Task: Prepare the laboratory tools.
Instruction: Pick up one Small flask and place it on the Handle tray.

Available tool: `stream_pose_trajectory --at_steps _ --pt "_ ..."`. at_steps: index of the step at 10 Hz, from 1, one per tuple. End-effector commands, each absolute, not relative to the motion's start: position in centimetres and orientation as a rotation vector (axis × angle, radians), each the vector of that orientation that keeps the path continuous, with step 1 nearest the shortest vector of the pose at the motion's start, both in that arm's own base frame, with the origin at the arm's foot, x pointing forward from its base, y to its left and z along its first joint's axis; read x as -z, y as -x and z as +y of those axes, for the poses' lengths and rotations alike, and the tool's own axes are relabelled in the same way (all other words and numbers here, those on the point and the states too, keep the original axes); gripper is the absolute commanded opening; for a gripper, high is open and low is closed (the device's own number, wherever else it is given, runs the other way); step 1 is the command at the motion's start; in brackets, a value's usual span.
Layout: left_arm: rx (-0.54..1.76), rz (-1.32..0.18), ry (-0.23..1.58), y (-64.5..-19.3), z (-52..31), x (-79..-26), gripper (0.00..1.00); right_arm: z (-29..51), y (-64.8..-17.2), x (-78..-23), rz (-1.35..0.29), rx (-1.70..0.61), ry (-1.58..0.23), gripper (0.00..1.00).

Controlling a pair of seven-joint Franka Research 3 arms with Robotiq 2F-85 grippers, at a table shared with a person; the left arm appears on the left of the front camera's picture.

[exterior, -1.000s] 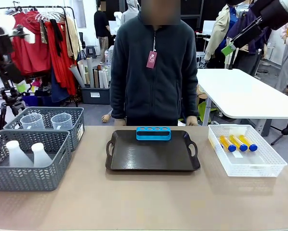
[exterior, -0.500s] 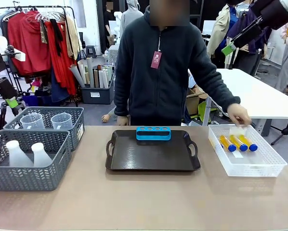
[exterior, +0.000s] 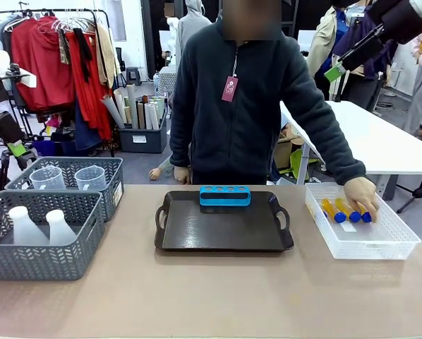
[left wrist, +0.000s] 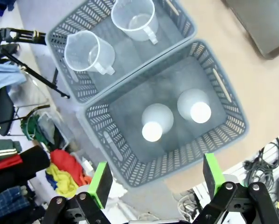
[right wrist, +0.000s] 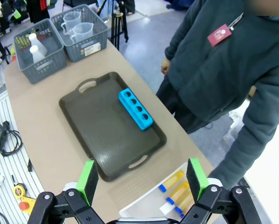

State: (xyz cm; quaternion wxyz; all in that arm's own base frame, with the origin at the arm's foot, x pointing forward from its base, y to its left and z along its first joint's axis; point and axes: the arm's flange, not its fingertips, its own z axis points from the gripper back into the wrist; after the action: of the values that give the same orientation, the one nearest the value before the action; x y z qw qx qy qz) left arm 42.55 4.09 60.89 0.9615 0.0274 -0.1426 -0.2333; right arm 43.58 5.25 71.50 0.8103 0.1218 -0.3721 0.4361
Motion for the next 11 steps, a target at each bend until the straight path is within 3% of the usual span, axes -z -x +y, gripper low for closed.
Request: stream_pose_trajectory --at_steps 1,8,11 --pt "0.448 -0.263 -0.115 -42.4 4.7 -60.5 1.00 5.2 -43.5 -71.6 -0.798 -0.939 -0.262 1.00" --pt "0.436 -0.107 -0.094 -45.8 6.8 -52.2 1.00 5.2 -43.5 -71.6 -0.798 -0.939 -0.262 1.00" --pt "0.332 -0.080 -0.052 -44.6 6.0 -48.4 1.00 5.2 -43.5 -71.6 -0.798 -0.939 -0.262 1.00"
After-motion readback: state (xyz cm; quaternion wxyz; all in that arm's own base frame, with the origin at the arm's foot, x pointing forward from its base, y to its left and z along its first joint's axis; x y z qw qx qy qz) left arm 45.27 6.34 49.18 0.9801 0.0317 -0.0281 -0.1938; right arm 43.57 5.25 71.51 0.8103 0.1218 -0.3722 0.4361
